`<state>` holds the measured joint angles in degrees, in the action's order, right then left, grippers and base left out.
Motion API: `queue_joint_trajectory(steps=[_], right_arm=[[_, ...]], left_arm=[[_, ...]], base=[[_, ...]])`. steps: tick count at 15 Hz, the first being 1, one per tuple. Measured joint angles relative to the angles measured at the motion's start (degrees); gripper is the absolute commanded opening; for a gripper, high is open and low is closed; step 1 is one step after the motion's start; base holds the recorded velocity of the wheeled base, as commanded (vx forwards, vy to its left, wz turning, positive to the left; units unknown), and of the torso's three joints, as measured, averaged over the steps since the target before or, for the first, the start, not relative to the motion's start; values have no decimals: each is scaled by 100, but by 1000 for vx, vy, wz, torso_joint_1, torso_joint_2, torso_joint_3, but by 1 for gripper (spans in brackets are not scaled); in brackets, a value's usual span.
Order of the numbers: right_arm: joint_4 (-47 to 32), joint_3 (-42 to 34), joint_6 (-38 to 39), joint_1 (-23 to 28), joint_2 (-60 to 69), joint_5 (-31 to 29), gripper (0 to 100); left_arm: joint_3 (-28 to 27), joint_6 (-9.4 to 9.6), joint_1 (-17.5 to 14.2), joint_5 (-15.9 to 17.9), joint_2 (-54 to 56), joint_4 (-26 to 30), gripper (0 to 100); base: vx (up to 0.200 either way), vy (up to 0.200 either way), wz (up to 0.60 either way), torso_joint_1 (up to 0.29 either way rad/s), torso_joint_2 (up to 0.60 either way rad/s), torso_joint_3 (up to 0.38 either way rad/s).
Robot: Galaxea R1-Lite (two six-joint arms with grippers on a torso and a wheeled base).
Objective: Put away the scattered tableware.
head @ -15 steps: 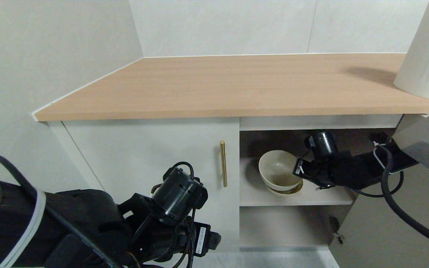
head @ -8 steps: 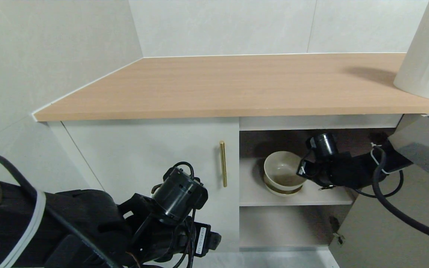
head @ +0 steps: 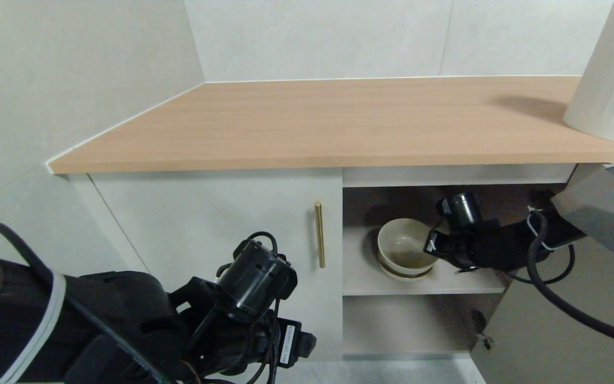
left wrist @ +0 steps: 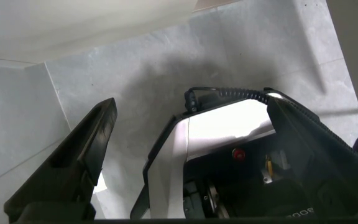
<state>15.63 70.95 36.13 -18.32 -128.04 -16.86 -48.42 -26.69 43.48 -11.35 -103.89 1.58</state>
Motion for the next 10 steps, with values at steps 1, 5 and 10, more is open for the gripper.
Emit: queue_joint_trajectory(steps=[1,5,10], right_arm=[[0,-2,0,0,-5,2,100],[7,-15,-1,-11,-5,4,100],[2,-44,0,-26,43,6,100]], left_arm=[[0,0,0,2,0,-2,100],[0,0,4,0,0,0,100],[-4,0,-2,-4,0,2,100]], base=[[0,0,0,0,0,0],[0,0,0,0,0,0],[0,0,0,0,0,0]])
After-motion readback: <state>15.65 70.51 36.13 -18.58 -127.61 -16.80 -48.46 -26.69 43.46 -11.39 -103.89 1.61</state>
